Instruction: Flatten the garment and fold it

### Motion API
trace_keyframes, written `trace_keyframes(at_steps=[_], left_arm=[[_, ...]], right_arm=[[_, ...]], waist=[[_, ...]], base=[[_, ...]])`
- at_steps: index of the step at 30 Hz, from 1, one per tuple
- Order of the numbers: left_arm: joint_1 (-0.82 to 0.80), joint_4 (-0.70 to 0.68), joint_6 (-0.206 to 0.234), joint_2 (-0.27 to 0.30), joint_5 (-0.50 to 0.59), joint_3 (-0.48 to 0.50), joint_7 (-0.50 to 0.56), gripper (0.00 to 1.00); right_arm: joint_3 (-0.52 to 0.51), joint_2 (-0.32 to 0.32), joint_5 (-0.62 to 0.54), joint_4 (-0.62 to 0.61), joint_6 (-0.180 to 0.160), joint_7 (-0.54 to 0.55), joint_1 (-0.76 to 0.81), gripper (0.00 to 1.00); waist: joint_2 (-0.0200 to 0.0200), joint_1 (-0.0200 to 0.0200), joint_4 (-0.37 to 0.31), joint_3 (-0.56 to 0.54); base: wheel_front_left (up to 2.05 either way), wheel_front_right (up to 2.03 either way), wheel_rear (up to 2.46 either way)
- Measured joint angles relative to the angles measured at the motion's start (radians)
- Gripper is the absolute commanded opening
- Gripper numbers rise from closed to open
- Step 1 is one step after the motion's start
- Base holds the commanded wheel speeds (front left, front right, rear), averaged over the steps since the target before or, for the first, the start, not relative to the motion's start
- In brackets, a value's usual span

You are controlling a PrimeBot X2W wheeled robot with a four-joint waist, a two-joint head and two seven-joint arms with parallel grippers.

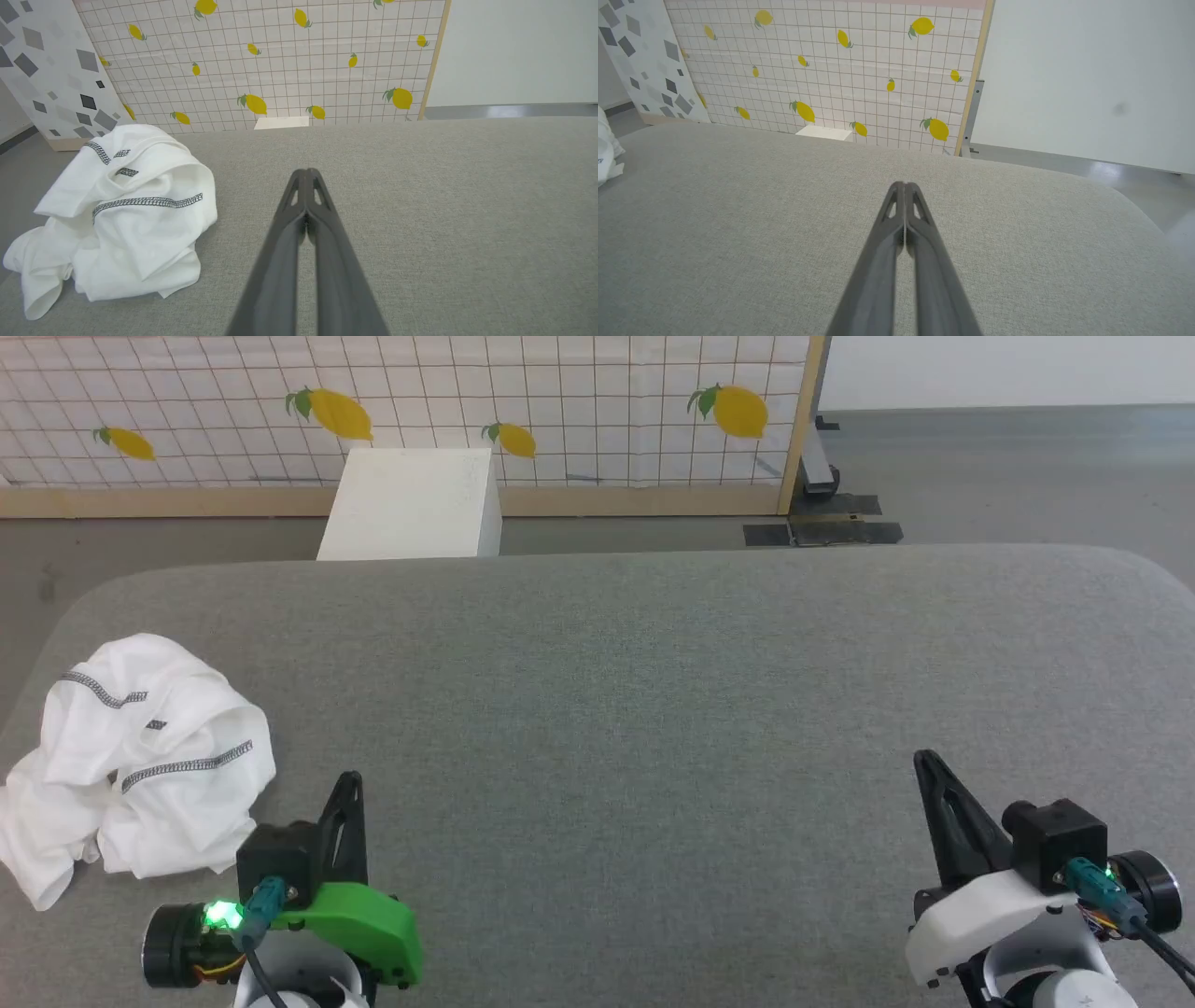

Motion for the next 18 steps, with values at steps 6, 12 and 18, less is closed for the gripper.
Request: trace_keyframes(at_steps=[6, 12, 18], left_arm=[[0.000, 0.000, 0.000, 0.000, 0.000, 0.000, 0.000, 0.00], [0.000, 0.000, 0.000, 0.000, 0.000, 0.000, 0.000, 0.00], [0.000, 0.000, 0.000, 0.000, 0.000, 0.000, 0.000, 0.00]], right_arm=[[0.000, 0.000, 0.000, 0.000, 0.000, 0.000, 0.000, 0.00], [0.000, 0.000, 0.000, 0.000, 0.000, 0.000, 0.000, 0.00], [0.000, 0.000, 0.000, 0.000, 0.000, 0.000, 0.000, 0.00]], waist=[[0.0000, 0.0000, 0.000, 0.000], [0.0000, 0.0000, 0.000, 0.000], [0.0000, 0.0000, 0.000, 0.000]], base=[[0.00, 0.00, 0.00], [0.00, 0.00, 0.00], [0.00, 0.00, 0.00]])
